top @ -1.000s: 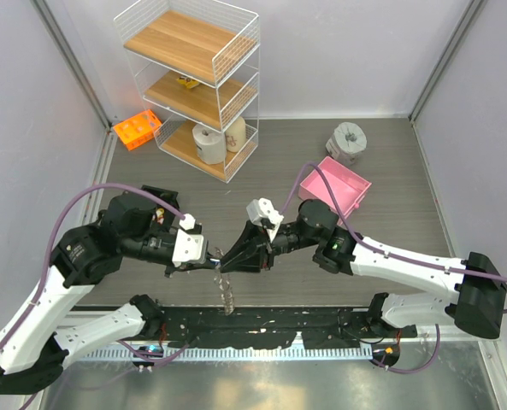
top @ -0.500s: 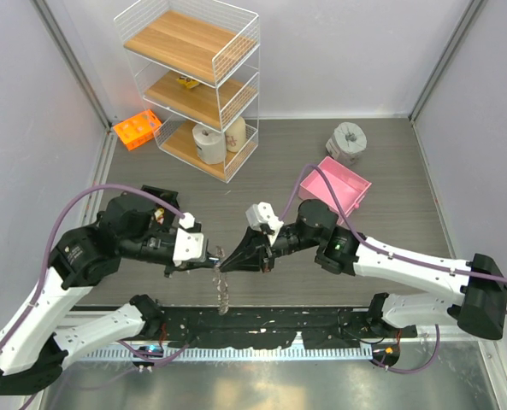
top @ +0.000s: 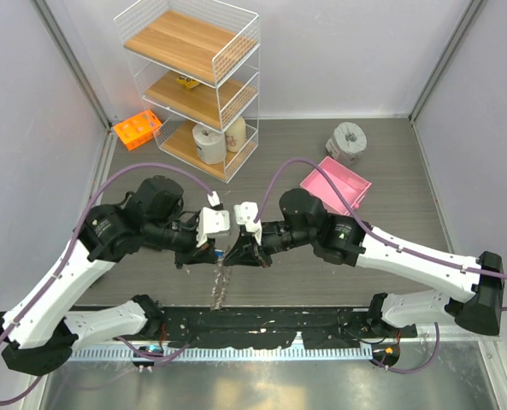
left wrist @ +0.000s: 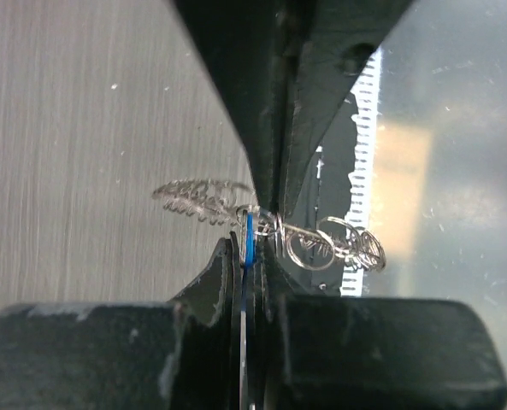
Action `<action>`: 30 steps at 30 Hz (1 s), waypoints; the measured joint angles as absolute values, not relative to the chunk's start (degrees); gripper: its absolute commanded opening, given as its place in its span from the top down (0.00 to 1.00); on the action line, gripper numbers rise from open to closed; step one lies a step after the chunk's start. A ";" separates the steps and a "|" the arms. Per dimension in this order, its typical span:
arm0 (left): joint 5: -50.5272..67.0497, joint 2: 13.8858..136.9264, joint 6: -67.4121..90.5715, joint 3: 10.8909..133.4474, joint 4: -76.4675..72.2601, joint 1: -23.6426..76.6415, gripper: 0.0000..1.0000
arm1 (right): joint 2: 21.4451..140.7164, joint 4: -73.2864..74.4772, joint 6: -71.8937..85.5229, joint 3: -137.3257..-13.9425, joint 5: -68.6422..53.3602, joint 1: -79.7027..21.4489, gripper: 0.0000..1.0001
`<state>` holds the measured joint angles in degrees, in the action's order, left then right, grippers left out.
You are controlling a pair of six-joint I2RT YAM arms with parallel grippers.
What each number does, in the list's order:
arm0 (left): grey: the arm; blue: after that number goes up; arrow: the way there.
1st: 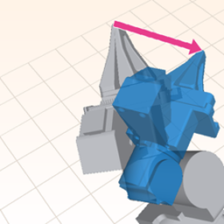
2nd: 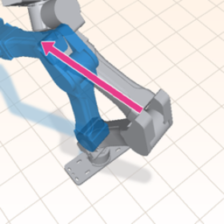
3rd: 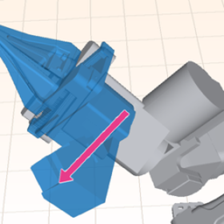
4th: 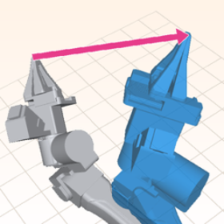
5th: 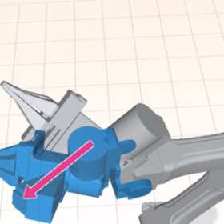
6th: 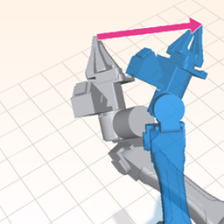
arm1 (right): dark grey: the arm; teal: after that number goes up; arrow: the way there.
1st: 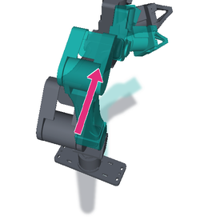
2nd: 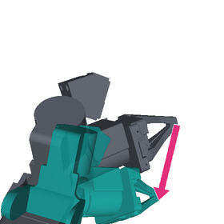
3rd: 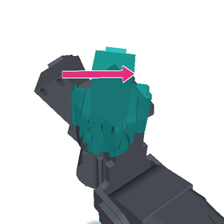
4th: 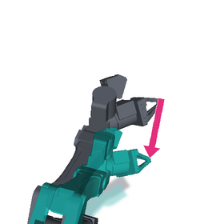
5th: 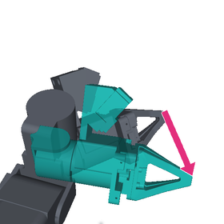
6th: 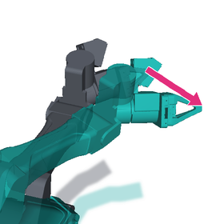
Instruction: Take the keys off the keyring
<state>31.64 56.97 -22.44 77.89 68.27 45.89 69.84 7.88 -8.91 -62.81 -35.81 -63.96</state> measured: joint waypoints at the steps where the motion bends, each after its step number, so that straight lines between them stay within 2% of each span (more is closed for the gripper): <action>1: 31.59 57.93 -21.87 78.56 69.47 45.91 1.00 | 69.95 8.91 -9.15 -62.94 -35.09 -64.01 0.95; 4: 30.17 59.24 -19.99 80.16 70.78 45.63 1.00 | 69.97 10.17 -9.41 -63.51 -32.75 -63.64 0.93; 5: 29.98 59.35 -19.55 80.49 71.05 45.65 1.00 | 69.87 10.39 -9.43 -63.61 -32.36 -63.64 0.87; 7: 29.95 59.35 -18.57 80.58 71.09 45.69 1.00 | 69.63 10.46 -9.32 -63.64 -31.35 -63.70 0.85; 9: 29.95 59.35 -17.30 80.55 70.78 45.71 1.00 | 69.34 10.17 -9.30 -63.46 -30.11 -63.70 0.69; 11: 29.95 59.33 -15.73 80.09 69.52 45.80 1.00 | 68.58 8.27 -8.84 -62.08 -28.93 -63.70 0.65; 13: 29.87 58.98 -14.48 79.22 68.25 45.89 1.00 | 67.35 5.89 -8.34 -59.66 -28.16 -63.75 0.56; 26: 28.51 57.82 -8.86 77.01 62.78 46.02 1.00 | 54.94 -5.87 -4.36 -46.52 -22.94 -63.53 0.53; 30: 28.49 57.78 -7.68 77.01 62.78 46.04 1.00 | 51.40 -6.52 -4.56 -45.98 -21.96 -63.53 0.60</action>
